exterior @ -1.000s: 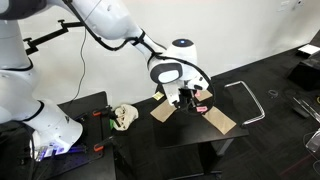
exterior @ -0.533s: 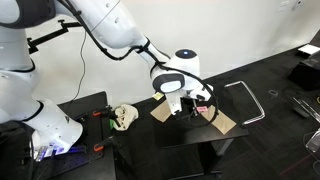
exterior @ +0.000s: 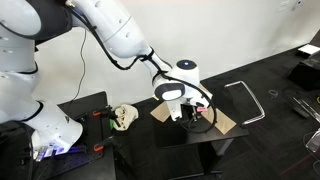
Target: Move the pen from the bowl to the table
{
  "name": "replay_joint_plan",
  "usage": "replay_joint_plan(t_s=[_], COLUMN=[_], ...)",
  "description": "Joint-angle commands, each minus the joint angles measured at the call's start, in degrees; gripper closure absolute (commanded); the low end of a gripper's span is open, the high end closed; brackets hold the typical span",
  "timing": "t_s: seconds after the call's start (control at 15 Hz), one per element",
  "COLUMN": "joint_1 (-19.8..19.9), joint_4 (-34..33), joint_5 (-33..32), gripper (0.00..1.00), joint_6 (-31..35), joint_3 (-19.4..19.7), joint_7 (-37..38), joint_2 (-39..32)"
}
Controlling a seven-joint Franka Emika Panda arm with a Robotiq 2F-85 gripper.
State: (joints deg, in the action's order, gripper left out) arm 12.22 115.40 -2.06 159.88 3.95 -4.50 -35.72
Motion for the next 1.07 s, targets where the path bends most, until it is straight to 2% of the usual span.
replay_joint_plan(t_s=[0.0, 0.6, 0.67, 0.73, 1.0], joint_1=[0.8, 0.4, 0.1, 0.0, -0.8], joint_4=[-2.4, -5.5, -5.7, -5.9, -5.8], joint_5=[0.9, 0.5, 0.3, 0.2, -0.1], gripper=[0.97, 0.97, 0.64, 0.63, 0.34], joint_6=[1.0, 0.2, 0.1, 0.1, 0.0], joint_3=[-0.9, -0.9, -0.7, -0.7, -0.7], joint_7=[-2.1, -1.8, -1.6, -1.6, -1.5], joint_2=[-2.9, -6.0, -6.0, -6.1, -4.7])
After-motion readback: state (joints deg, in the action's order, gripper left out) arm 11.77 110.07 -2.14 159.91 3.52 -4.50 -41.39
